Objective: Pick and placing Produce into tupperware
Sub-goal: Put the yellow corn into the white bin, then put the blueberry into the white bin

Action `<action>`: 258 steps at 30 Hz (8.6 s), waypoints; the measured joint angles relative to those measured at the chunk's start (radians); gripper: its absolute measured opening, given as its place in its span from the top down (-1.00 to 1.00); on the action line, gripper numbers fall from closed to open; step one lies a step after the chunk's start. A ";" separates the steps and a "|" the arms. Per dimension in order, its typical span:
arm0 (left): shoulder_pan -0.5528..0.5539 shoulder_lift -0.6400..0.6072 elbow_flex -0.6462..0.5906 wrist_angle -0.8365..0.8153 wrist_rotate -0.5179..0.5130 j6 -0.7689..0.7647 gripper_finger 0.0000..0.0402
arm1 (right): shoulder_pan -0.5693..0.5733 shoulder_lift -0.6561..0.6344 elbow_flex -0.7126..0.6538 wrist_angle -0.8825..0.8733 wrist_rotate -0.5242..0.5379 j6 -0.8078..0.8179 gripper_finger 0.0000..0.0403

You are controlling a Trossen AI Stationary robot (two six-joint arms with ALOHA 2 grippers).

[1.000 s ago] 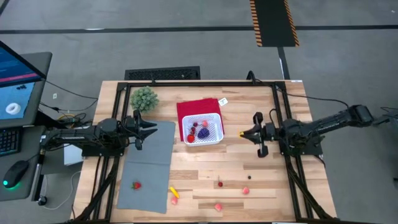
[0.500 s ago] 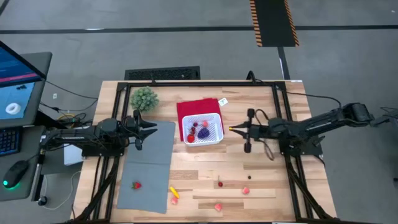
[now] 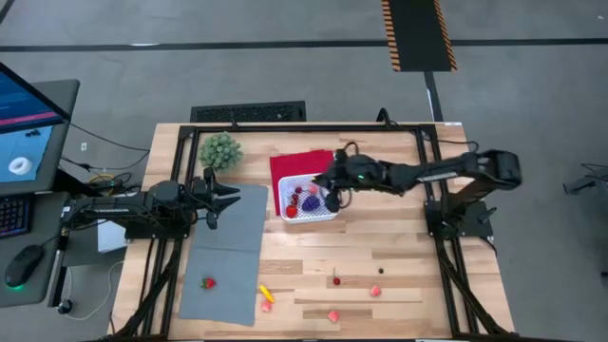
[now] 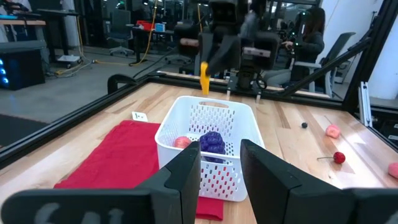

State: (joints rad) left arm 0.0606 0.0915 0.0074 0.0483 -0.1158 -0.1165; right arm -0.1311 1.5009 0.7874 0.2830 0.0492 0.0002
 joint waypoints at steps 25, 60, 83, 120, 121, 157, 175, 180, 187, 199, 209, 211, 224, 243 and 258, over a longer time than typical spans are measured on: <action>0.000 0.000 0.000 0.000 0.000 0.000 0.48 | -0.022 0.199 0.296 -0.361 -0.077 0.071 0.20; 0.000 0.000 0.000 0.000 0.000 0.000 0.48 | 0.496 -0.549 -0.164 -0.380 -0.007 0.224 0.44; 0.000 0.000 0.000 0.000 0.000 0.000 0.48 | 0.715 -0.200 0.010 -0.980 0.009 1.222 0.45; 0.000 0.000 0.000 0.000 0.000 0.000 0.48 | 0.786 0.078 0.020 -0.876 -0.069 1.432 0.45; 0.000 0.000 0.000 0.000 0.000 0.000 0.48 | 0.786 0.078 0.020 -0.877 -0.065 1.432 0.45; 0.000 0.000 0.000 0.000 0.000 0.000 0.48 | 0.779 0.131 0.031 -0.845 -0.042 1.368 0.92; 0.000 0.000 0.000 0.000 0.000 0.000 0.48 | 0.665 0.130 0.171 -0.989 0.035 1.127 0.90; 0.000 0.000 0.000 0.000 0.000 0.000 0.48 | 0.605 0.129 0.215 -0.988 0.125 0.965 0.92; 0.000 0.000 0.000 0.000 0.000 0.000 0.48 | 0.539 0.093 0.274 -0.980 0.232 0.771 0.91; 0.000 0.000 0.000 0.000 0.000 0.000 0.48 | 0.490 -0.218 0.279 -0.887 0.453 0.502 0.90; 0.000 0.000 0.000 0.000 0.000 0.000 0.48 | 0.522 -0.457 0.270 -0.833 0.566 0.315 0.94; 0.000 0.000 0.000 0.000 0.000 0.000 0.48 | 0.522 -0.490 0.270 -0.839 0.566 0.313 0.91; 0.000 0.000 0.000 0.000 0.000 0.000 0.48 | 0.531 -0.686 0.269 -0.991 0.582 0.275 0.90; 0.000 0.000 0.000 0.000 0.000 0.000 0.48 | 0.625 -1.186 -0.174 -0.566 0.506 0.159 0.92; 0.000 0.000 0.000 0.000 0.000 0.000 0.48 | 0.618 -1.416 -0.647 -0.089 0.488 0.180 0.95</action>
State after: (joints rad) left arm 0.0606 0.0917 0.0071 0.0486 -0.1162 -0.1165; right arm 0.4872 0.0853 0.1406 0.1941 0.5373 0.1801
